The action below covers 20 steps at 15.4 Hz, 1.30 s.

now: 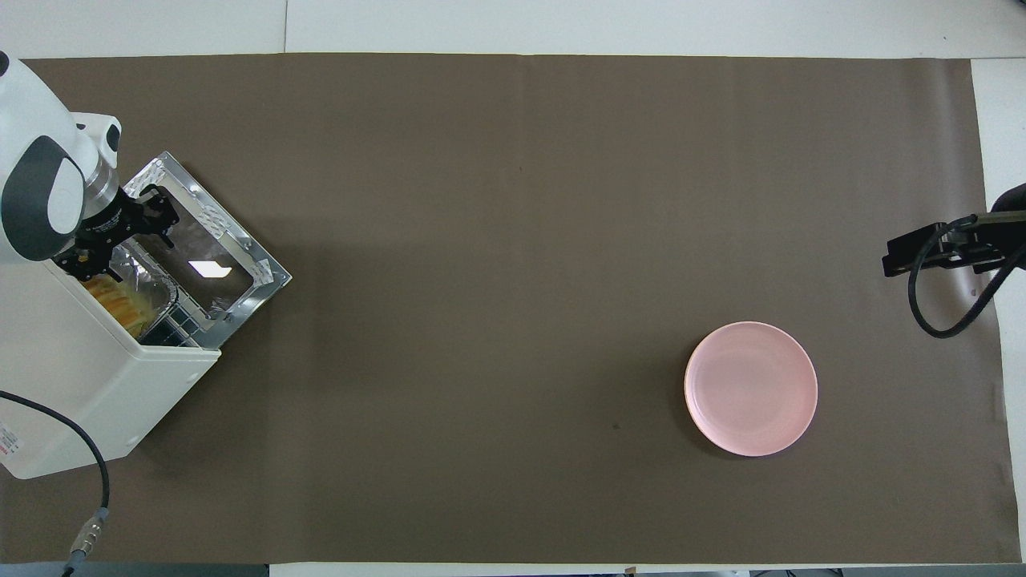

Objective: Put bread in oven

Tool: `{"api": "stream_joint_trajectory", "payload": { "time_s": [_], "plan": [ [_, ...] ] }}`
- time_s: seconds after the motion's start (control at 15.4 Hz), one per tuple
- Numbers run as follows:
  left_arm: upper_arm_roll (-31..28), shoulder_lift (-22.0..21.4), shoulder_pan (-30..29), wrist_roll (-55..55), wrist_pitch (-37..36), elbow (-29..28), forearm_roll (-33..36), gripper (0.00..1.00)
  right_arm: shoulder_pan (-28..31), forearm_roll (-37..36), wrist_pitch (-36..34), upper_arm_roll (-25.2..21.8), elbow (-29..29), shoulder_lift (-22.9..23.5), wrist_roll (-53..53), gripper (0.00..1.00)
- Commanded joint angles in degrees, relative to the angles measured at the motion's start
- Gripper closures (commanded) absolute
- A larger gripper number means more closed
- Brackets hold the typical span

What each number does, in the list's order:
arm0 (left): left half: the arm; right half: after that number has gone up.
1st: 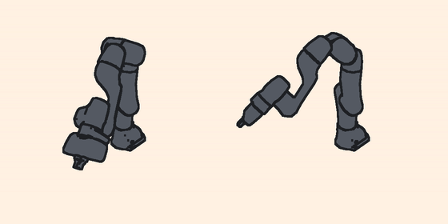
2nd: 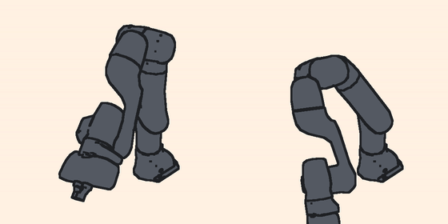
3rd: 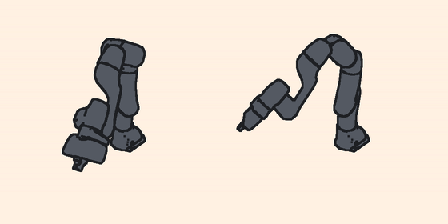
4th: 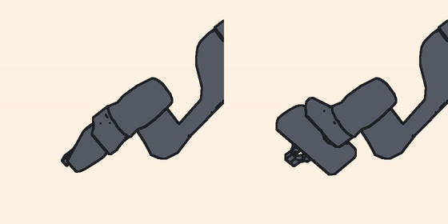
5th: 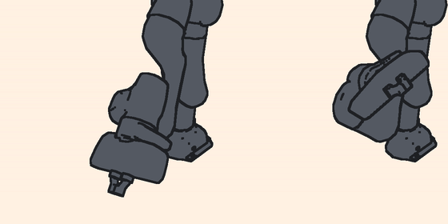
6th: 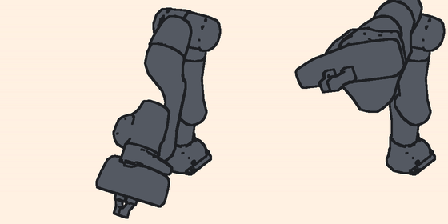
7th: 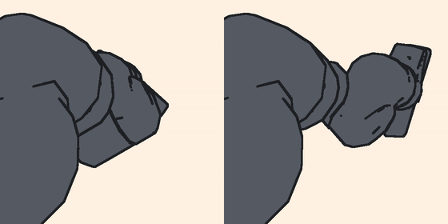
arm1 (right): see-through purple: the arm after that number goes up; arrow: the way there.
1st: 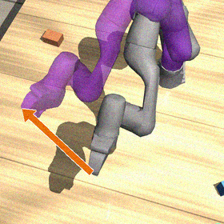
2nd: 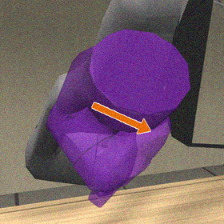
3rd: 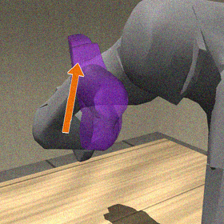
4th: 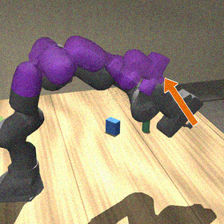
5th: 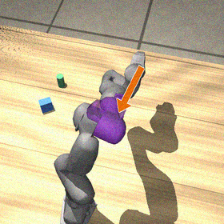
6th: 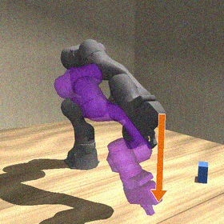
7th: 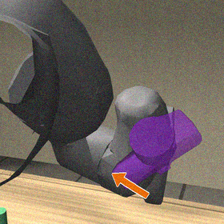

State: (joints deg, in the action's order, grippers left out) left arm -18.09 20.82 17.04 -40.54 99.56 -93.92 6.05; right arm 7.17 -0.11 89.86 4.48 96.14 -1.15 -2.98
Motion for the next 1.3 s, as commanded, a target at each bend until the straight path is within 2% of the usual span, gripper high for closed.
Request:
{"api": "stream_joint_trajectory", "payload": {
  "time_s": [0.0,0.2,0.33,0.46,0.72,1.04,1.17,1.24],
  "plan": [
    [-0.28,-1.14,1.33,2.99,0.81,0.66,2.30,0.00,0.48,-1.03,-0.12,0.35,0.98,-1.13,-1.15,0.00],
    [-0.19,-0.88,2.47,9.93,1.08,2.24,2.48,0.00,0.48,-1.03,-0.12,0.35,0.98,-1.13,-1.15,0.00],
    [-0.11,0.09,2.21,13.19,0.38,6.01,1.69,0.00,0.48,-1.03,-0.12,0.35,0.98,-1.13,-1.15,0.00],
    [0.07,-0.25,1.95,17.49,-0.06,6.47,1.42,0.00,0.48,-1.03,-0.12,0.35,0.98,-1.13,-1.15,0.00],
    [0.07,-3.06,2.56,35.76,-7.25,5.68,-2.09,0.00,0.48,-1.03,-0.12,0.35,0.98,-1.13,-1.15,0.00],
    [0.25,-10.17,2.65,44.30,-13.51,5.15,-2.53,0.00,0.48,-1.03,-0.12,0.35,0.98,-1.13,-1.15,0.00],
    [2.34,-16.57,0.81,44.84,-13.43,0.25,-2.62,0.00,0.48,-1.03,-0.12,0.35,0.98,-1.13,-1.15,0.00],
    [3.31,-18.26,-0.33,45.19,-13.25,-1.60,-2.62,0.00,0.48,-1.03,-0.12,0.35,0.98,-1.13,-1.15,0.00]
  ]
}}
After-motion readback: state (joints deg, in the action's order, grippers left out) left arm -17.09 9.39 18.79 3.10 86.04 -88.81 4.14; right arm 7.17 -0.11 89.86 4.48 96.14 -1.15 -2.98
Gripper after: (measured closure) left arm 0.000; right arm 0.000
